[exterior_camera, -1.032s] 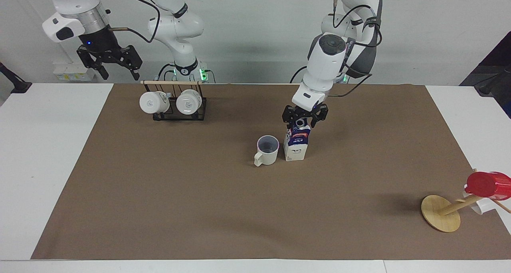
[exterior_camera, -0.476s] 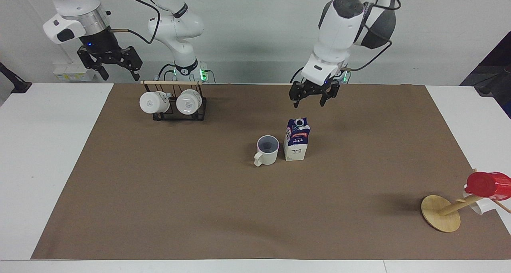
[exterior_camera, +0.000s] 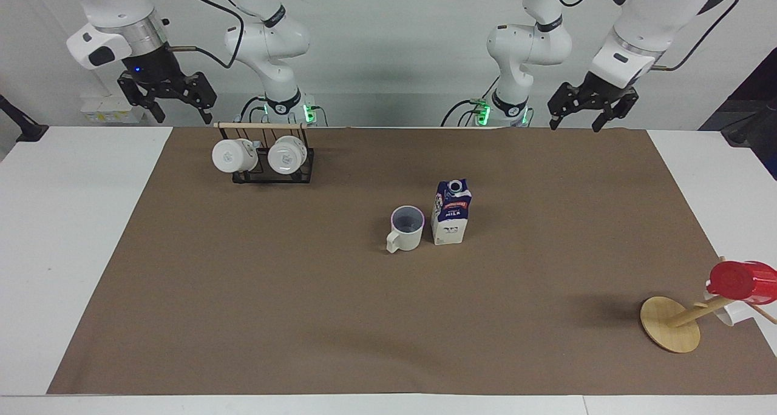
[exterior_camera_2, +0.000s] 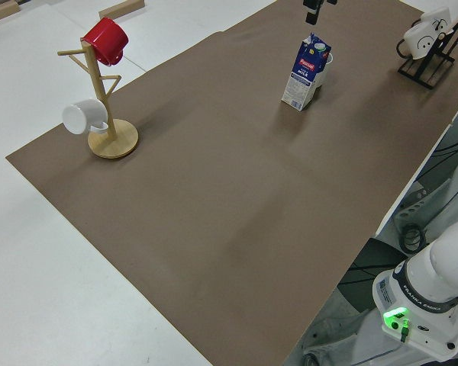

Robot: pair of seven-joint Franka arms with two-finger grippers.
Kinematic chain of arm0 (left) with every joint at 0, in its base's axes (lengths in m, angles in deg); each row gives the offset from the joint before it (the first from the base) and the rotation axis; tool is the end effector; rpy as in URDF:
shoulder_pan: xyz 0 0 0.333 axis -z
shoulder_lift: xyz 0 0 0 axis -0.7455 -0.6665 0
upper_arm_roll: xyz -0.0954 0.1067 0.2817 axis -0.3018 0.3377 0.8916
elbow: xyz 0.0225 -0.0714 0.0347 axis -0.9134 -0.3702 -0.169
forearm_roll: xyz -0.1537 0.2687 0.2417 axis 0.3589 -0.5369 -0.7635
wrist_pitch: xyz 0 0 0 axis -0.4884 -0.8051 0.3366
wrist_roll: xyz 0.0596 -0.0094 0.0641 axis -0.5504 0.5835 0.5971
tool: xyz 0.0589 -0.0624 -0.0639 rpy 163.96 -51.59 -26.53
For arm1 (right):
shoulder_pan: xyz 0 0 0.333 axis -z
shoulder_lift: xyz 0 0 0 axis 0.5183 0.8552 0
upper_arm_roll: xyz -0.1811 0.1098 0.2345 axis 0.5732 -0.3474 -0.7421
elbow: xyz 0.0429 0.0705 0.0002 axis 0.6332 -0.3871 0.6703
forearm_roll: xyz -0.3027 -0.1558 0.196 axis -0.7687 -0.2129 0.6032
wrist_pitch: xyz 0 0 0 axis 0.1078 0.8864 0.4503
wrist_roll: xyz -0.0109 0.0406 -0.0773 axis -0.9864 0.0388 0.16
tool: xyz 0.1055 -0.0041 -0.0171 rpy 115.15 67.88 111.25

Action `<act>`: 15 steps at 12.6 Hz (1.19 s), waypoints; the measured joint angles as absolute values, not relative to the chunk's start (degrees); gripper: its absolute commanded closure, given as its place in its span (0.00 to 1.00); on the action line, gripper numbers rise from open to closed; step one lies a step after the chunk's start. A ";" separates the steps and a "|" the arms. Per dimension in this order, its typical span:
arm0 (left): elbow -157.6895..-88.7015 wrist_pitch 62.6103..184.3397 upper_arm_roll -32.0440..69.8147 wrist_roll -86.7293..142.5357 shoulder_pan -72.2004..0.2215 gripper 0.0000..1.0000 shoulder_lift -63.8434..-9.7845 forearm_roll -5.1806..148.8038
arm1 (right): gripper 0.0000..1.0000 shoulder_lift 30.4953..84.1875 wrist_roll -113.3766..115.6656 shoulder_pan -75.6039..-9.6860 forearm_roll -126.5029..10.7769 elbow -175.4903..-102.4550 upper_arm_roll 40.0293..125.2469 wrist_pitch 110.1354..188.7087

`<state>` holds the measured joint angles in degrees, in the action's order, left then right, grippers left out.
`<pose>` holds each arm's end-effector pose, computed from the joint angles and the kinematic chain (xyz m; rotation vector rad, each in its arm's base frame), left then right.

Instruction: Place cup and milk on table

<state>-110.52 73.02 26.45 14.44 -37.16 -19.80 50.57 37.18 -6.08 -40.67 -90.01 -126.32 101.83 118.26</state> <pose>0.5070 -0.0630 0.6342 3.0614 -0.1247 -0.0512 0.5204 -0.0316 0.6567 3.1321 -0.0478 0.0010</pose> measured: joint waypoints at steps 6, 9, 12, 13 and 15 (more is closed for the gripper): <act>-109.37 72.88 26.92 9.05 -38.85 0.00 -19.77 47.67 | 0.00 37.15 -6.06 -40.87 -90.02 -126.31 101.32 118.04; -109.32 72.90 26.99 9.05 -38.85 0.00 -19.77 47.66 | 0.00 37.14 -6.06 -40.86 -90.02 -126.31 101.32 118.04; -109.31 72.90 27.24 9.05 -39.05 0.00 -19.77 47.60 | 0.00 37.14 -6.06 -40.86 -90.02 -126.31 101.32 118.04; -109.31 72.90 27.28 9.05 -39.59 0.00 -19.77 47.59 | 0.00 37.14 -6.06 -40.86 -90.02 -126.31 101.32 118.03; -109.31 72.90 27.36 9.02 -40.40 0.00 -19.77 47.59 | 0.00 37.14 -6.06 -40.86 -90.02 -126.31 101.32 118.03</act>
<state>-109.31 72.90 27.36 9.02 -40.40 -19.77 47.59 37.14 -6.06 -40.86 -90.02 -126.31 101.32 118.03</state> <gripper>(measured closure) 0.000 0.000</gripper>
